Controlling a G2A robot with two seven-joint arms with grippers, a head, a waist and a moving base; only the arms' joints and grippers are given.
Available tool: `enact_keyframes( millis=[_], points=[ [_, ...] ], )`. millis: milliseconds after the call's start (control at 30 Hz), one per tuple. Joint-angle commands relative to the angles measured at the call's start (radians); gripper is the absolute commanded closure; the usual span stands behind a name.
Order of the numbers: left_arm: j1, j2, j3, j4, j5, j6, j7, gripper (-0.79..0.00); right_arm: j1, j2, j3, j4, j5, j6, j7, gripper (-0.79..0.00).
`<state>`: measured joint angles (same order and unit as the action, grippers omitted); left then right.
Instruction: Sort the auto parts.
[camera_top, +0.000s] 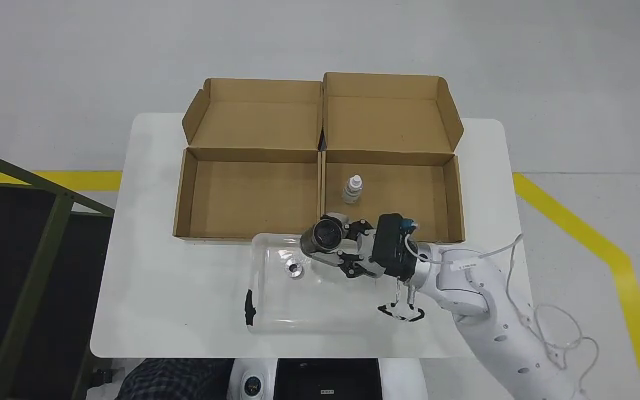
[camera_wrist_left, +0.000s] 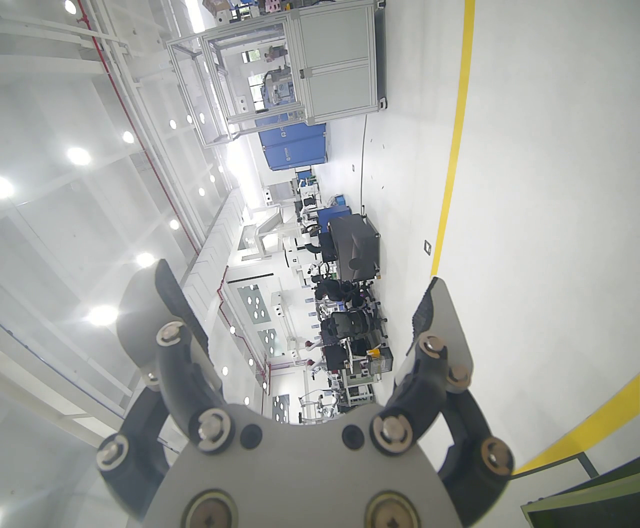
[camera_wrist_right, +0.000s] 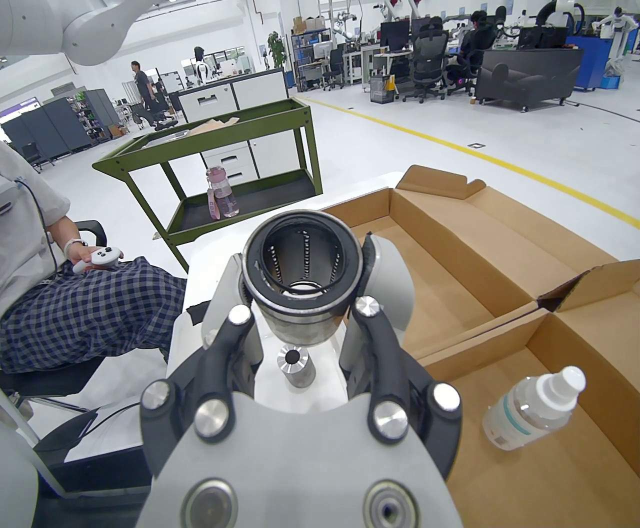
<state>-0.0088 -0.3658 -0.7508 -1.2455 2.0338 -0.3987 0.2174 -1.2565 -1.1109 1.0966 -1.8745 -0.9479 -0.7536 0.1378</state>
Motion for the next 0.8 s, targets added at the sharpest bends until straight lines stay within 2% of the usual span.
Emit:
enact_keyframes(
  millis=[0,300,567,767],
  points=[
    [0.000,0.000,0.000,0.000,0.000,0.000,0.000,-0.785,0.000,0.000,0.000,0.000,0.000,0.000,0.000,0.000],
    [0.000,0.000,0.000,0.000,0.000,0.000,0.000,-0.785,0.014,-0.003,-0.015,0.008,-0.013,0.013,0.009,0.000],
    [0.000,0.000,0.000,0.000,0.000,0.000,0.000,-0.785,0.131,-0.028,-0.088,0.103,0.014,0.043,0.017,0.000],
    [0.000,0.000,0.000,0.000,0.000,0.000,0.000,-0.785,0.201,-0.049,-0.132,0.161,-0.001,0.118,0.008,0.000]
  ],
)
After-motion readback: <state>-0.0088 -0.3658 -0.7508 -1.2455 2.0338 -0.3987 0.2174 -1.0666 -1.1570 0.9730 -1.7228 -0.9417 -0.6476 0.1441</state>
